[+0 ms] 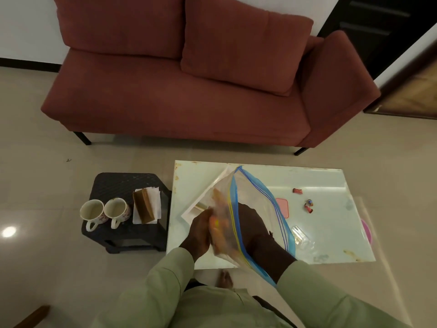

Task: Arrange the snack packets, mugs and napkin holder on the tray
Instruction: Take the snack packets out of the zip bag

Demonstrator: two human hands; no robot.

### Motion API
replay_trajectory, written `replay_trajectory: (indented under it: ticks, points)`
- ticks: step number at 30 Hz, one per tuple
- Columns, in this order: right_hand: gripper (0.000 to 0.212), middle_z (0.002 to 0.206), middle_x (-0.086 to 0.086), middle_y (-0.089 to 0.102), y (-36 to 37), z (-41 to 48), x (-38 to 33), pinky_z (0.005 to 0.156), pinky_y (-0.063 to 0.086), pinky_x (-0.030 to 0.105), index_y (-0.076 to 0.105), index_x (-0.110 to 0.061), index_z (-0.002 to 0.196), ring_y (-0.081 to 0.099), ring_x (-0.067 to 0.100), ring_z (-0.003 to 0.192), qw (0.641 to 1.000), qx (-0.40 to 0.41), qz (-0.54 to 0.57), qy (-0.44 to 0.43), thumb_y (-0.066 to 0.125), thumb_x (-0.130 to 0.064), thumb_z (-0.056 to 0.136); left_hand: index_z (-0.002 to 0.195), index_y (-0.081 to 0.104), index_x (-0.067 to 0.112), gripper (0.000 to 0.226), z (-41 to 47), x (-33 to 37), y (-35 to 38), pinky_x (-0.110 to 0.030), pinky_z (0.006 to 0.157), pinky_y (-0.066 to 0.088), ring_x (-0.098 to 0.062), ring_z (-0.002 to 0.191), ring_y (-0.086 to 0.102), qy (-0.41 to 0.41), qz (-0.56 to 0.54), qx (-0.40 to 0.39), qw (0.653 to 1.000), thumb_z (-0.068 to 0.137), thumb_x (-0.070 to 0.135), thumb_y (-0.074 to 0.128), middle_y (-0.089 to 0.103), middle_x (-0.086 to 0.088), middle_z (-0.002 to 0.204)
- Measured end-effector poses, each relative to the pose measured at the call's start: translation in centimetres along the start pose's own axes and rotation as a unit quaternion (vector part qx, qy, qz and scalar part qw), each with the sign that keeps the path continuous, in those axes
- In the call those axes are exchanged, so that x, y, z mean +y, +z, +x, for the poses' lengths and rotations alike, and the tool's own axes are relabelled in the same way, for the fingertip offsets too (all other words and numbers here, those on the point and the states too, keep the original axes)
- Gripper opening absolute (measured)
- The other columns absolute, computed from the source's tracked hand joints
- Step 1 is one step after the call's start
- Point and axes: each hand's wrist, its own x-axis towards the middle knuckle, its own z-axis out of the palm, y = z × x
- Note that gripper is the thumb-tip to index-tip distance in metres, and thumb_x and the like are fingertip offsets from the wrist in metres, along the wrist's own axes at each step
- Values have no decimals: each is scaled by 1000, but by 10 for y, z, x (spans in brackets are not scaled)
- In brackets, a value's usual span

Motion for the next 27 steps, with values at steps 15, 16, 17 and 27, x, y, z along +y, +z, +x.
replay_trajectory:
  ticks: [15,16,17,27]
  points:
    - [33,117,-22,62,-33,-71,-17,91,49,21,69,-36,111,62,5,104,991,97,81,-37,75,-35,79,116,61,-5,42,17,-22,-55,-58,103,43,-45,109,58,-52,15,51,997,103,31,44,60,-29,113]
    - [33,113,-27,59,-37,-73,-14,89,48,17,69,-38,110,62,2,101,990,94,96,-33,76,-36,78,105,63,-5,39,21,-26,-60,-54,99,46,-41,100,59,-55,5,62,997,103,28,43,60,-26,105]
    - [32,110,-31,57,-40,-72,-10,87,49,12,69,-40,108,62,0,99,989,93,107,-33,77,-37,77,98,63,-2,36,25,-29,-65,-49,95,48,-38,94,59,-55,-5,69,996,104,26,43,61,-22,100]
    - [55,108,-33,67,-56,-5,78,66,60,24,74,-47,98,70,-2,95,935,-36,354,6,91,-56,46,113,61,7,26,116,-93,-122,-42,88,51,-27,100,70,-60,-93,190,975,102,21,42,72,-11,88]
